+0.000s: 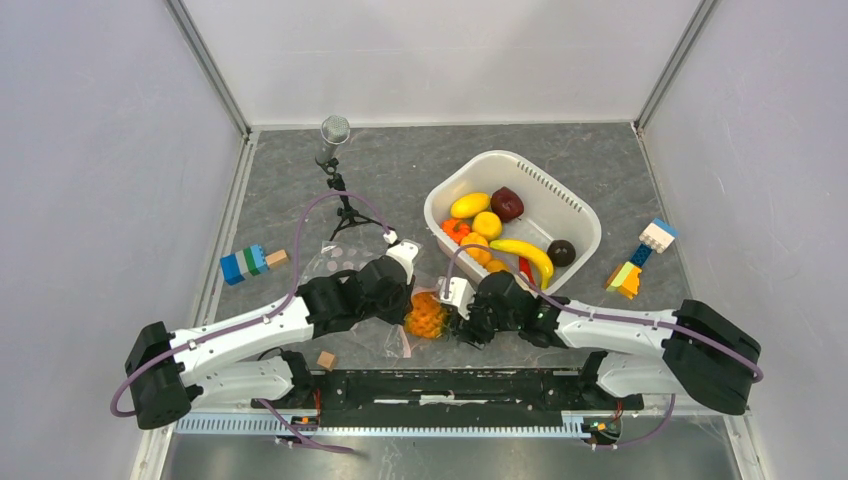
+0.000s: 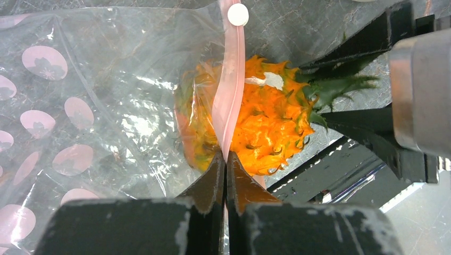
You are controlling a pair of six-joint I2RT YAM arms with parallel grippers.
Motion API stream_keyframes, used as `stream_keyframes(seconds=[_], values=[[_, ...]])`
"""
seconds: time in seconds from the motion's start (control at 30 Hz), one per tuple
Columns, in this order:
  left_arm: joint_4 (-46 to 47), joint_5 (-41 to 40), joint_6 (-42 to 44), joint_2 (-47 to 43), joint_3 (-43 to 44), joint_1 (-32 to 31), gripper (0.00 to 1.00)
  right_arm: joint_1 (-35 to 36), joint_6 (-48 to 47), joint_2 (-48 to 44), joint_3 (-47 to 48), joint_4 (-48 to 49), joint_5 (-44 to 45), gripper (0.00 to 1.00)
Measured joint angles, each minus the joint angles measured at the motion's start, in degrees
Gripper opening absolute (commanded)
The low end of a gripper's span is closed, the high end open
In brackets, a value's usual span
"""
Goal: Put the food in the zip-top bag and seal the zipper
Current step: Place the fake fruit in the zipper food storage bag.
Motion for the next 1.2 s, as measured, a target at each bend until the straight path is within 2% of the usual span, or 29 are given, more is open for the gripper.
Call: stream_keyframes(seconds=[0.1,0.17,0.43,0.67,0.9,1.2], values=[[-0.02,0.02,0.02,0.02,0.07,0.00,0.02,0.11,-0.28,-0.28,-1.70,0.94,1.20,0.30],[-0.17,0.00,0.02,0.04,0.28,0.00,0.02,0.31,-0.24,-1.14,-2.16,1.38,1.29,0.23],[-2.19,-0.04,0.07,-0.07,2.71,0.04,0.02,0.44,3.10,-4.57,-1.27,0.94,-0.68,0.13],[-4.02,0.42,0.48,-1.25,8.09,0.24,0.02,0.92,5.68,-2.21,7.82,-8.33,0.57,0.11],[-4.26,1.99,2.34,-1.16,11.93,0.20,0.02,1.31,8.68,-0.46,16.44,-13.35,2.36,0.11],[-4.63,1.92,2.91,-0.94,11.96,0.20,0.02,-0.57,19.26,-0.42,16.74,-11.89,2.51,0.10]])
